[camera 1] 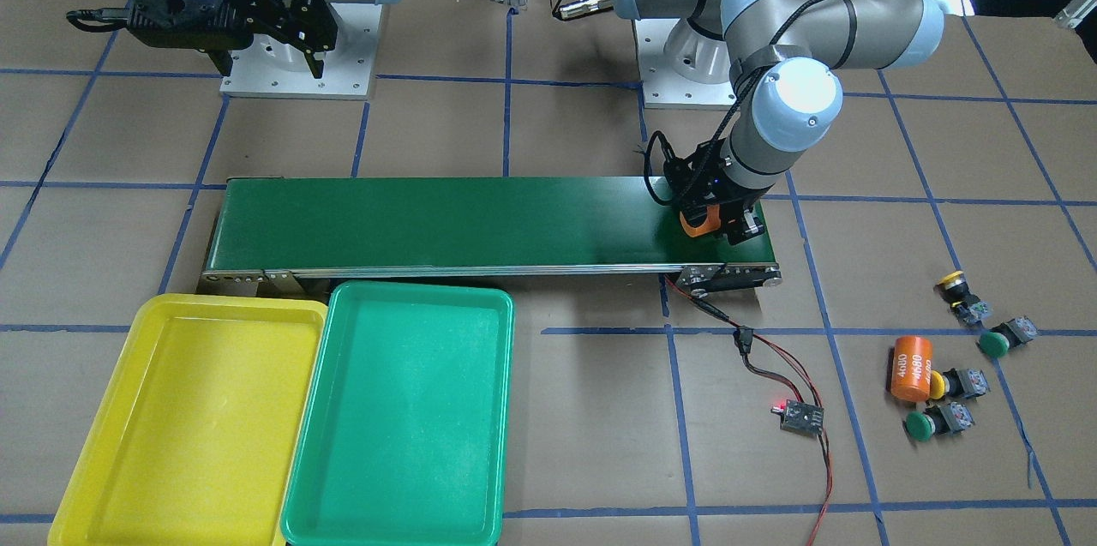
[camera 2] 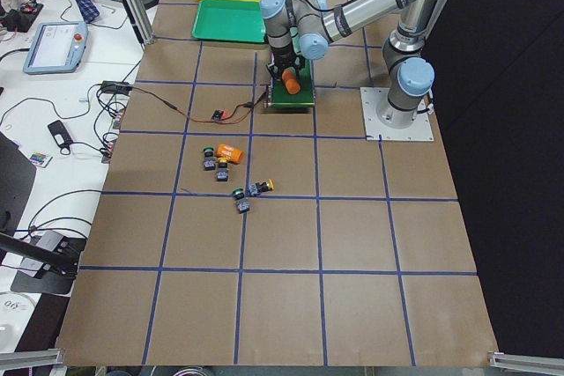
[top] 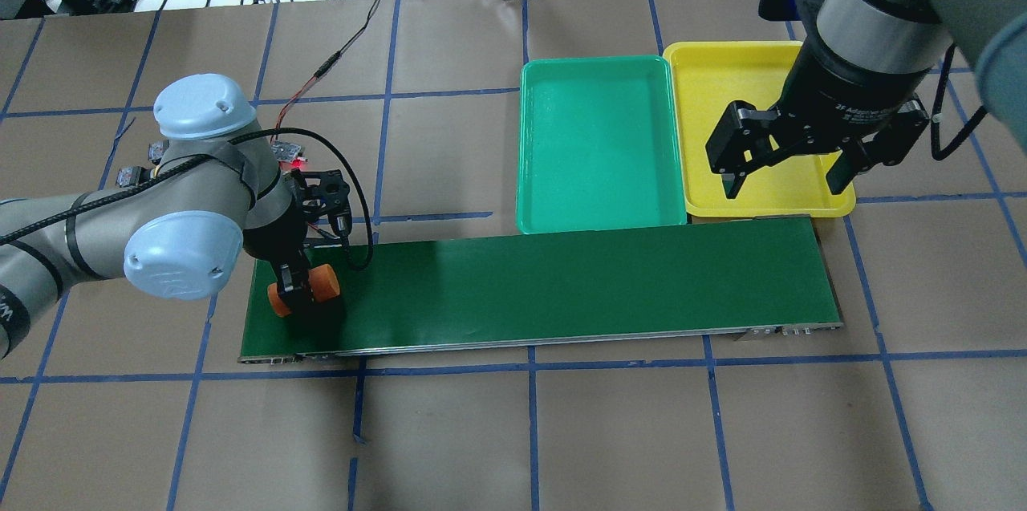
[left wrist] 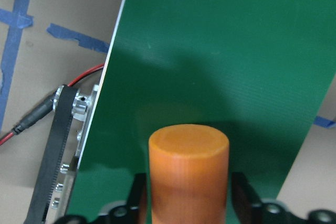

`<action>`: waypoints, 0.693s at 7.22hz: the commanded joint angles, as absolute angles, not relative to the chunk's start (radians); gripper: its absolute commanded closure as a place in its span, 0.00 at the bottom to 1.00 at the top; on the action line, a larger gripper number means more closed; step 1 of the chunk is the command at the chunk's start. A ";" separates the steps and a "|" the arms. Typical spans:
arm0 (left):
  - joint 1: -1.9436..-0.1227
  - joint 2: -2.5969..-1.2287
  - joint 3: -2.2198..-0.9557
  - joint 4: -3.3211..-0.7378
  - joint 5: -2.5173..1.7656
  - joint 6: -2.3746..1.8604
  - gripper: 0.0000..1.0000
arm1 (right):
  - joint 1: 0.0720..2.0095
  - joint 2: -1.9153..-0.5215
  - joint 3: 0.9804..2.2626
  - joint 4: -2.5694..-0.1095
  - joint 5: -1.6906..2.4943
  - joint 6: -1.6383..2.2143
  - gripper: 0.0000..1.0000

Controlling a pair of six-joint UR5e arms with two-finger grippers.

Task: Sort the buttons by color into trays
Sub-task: 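Lower the cylinder onto the green belt and open the left gripper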

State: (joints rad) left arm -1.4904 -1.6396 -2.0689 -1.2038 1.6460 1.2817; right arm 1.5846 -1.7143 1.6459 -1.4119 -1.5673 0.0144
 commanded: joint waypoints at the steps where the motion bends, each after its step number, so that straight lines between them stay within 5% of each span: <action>1: -1.479 -1.602 -2.027 -1.245 1.647 1.258 0.00 | 1.585 -1.713 1.646 -1.413 -1.566 0.014 0.00; 5: -1.270 -1.854 -1.624 -1.356 1.657 1.279 0.00 | 1.585 -1.713 1.646 -1.434 -1.566 0.015 0.00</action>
